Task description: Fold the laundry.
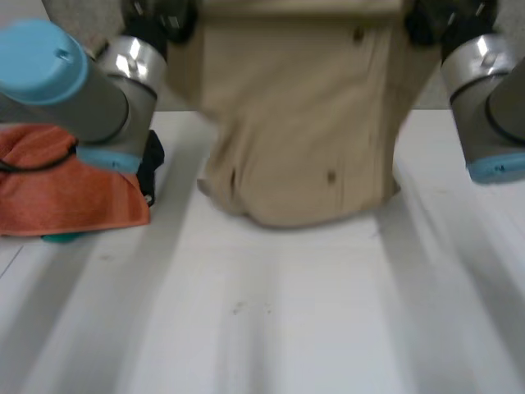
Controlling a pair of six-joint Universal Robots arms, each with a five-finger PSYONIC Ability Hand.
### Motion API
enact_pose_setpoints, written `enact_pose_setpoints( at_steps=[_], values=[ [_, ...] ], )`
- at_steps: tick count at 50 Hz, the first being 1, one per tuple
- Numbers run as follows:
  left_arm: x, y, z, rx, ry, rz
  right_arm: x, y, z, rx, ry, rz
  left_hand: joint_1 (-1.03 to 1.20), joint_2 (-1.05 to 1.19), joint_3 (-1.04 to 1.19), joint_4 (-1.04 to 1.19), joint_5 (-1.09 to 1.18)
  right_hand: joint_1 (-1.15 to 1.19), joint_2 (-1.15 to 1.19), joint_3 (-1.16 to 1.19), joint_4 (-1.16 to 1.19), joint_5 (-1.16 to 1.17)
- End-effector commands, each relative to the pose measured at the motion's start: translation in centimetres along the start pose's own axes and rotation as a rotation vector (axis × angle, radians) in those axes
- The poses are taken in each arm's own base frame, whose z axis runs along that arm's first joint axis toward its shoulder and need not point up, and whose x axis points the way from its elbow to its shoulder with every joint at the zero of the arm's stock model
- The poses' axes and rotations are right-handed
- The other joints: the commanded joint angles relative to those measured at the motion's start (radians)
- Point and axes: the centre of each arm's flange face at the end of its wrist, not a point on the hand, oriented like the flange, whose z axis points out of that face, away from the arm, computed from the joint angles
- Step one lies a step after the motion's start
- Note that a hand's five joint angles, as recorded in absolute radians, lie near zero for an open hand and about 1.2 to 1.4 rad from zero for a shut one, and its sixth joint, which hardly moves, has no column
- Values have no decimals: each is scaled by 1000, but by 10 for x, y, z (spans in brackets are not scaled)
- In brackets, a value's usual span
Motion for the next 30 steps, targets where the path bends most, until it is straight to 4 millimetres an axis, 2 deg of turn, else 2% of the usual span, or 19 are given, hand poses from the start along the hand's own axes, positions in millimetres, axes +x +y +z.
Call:
enact_pose_setpoints(
  at_steps=[1,4,5,8,9,10,13,14,18,21,23,27,30],
  values=[
    [-9,-39,2,119,-26,-4,-3,-25,4,113,28,4,236,203,208,199,254,270,229,215,202,276],
    [-3,-33,-14,72,23,-10,-10,-12,-3,59,-3,9,236,203,208,199,254,270,229,215,202,276],
    [0,-29,-19,53,34,-12,-15,2,-9,8,-28,13,236,203,208,199,254,270,229,215,202,276],
    [16,-5,-45,-55,86,-28,-24,24,-19,-73,-66,17,236,203,208,199,254,270,229,215,202,276],
    [22,1,-53,-84,103,-30,-30,38,-28,-133,-94,17,236,203,208,199,254,270,229,215,202,276],
    [33,11,-71,-148,143,-41,-33,46,-33,-166,-106,17,236,203,208,199,254,270,229,215,202,276],
    [51,25,-101,-254,210,-57,-42,69,-51,-274,-146,13,236,203,208,199,254,270,229,215,202,276],
    [60,34,-121,-330,254,-69,-44,74,-56,-303,-158,10,236,203,208,199,254,270,229,215,202,276],
    [81,47,-168,-502,363,-97,-52,91,-79,-432,-216,-22,236,203,208,199,254,270,229,215,202,276],
    [93,44,-198,-607,441,-115,-55,98,-99,-541,-272,-78,236,203,208,199,254,270,229,215,202,276],
    [96,40,-209,-648,472,-120,-54,100,-108,-590,-296,-99,236,203,208,199,254,270,229,215,202,276],
    [82,13,-213,-673,473,-121,-55,99,-131,-703,-365,-129,236,203,208,199,254,270,229,215,202,276],
    [68,-11,-213,-669,468,-124,-46,78,-139,-729,-374,-138,236,203,208,199,254,270,229,215,202,276]
  ],
)
